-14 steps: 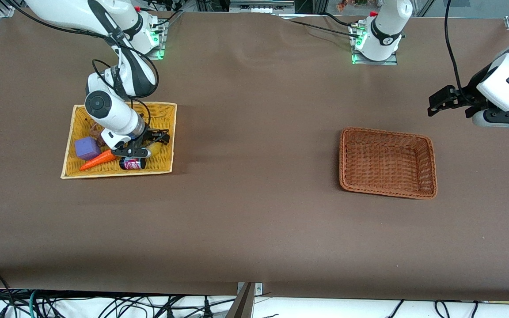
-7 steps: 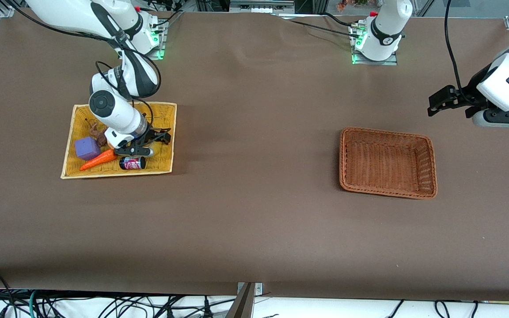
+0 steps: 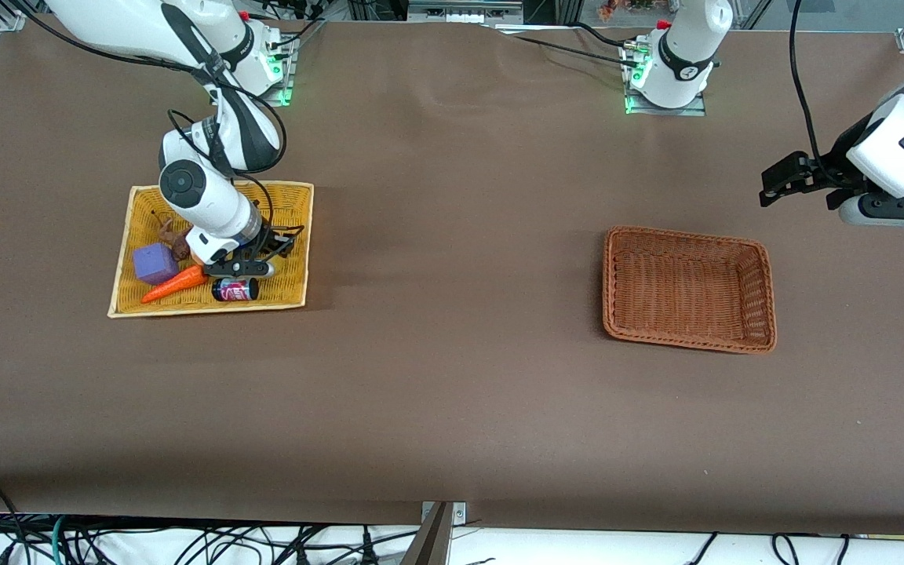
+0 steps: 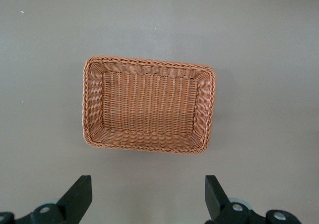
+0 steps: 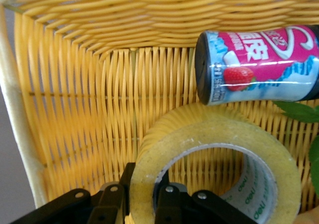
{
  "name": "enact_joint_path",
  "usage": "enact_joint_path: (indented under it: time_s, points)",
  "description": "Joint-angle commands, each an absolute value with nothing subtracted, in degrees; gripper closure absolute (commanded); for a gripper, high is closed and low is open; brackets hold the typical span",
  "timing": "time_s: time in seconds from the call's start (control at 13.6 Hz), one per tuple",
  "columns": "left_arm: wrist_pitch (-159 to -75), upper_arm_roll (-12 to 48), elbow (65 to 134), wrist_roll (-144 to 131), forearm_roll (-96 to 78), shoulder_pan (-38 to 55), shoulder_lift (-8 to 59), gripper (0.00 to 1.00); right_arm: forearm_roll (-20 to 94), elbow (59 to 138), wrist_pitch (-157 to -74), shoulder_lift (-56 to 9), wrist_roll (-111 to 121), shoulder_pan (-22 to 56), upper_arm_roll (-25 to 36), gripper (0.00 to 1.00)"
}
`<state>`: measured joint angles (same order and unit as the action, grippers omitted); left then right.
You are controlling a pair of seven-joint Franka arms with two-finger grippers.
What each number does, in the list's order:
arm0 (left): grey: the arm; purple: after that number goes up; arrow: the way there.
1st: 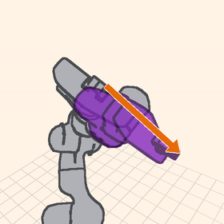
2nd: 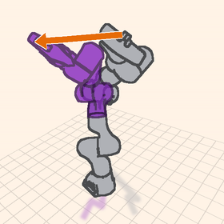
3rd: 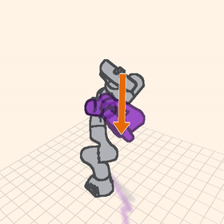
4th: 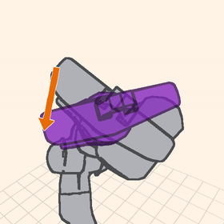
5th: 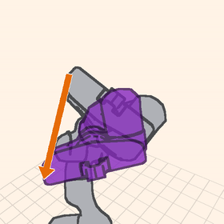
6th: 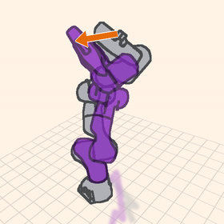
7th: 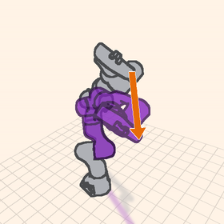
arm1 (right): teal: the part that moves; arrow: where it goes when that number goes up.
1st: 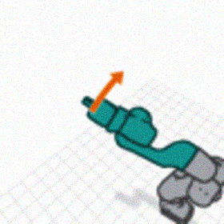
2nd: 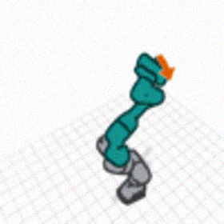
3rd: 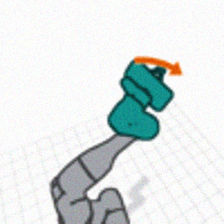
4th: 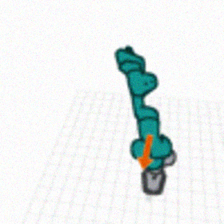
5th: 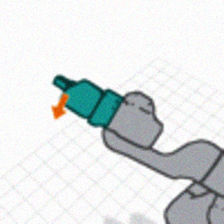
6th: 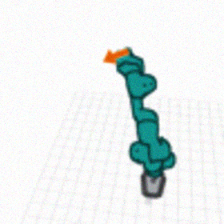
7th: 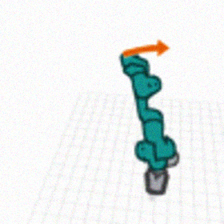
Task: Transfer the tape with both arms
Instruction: 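Lift the tape roll with the right gripper out of the tray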
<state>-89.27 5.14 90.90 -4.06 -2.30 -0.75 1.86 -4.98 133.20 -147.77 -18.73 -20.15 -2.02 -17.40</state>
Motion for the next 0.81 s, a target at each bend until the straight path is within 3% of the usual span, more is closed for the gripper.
enact_joint_path:
  time_s: [0.0, 0.37, 0.73]
  points:
    - [-87.8, 5.1, 88.9, -4.6, -1.9, -0.6, 2.6, 0.00, -6.0, 132.3, -143.9, -15.7, -19.8, -2.0, -17.1, 1.00]
    - [-87.8, 5.1, 88.9, -4.6, -1.9, -0.6, 2.6, 0.00, -5.5, 115.3, -121.2, -15.1, -24.7, -1.8, -20.8, 1.00]
    - [-87.8, 5.1, 88.9, -4.6, -1.9, -0.6, 2.6, 0.00, -5.6, 97.8, -117.1, -24.0, -46.1, 10.6, -22.9, 1.00]
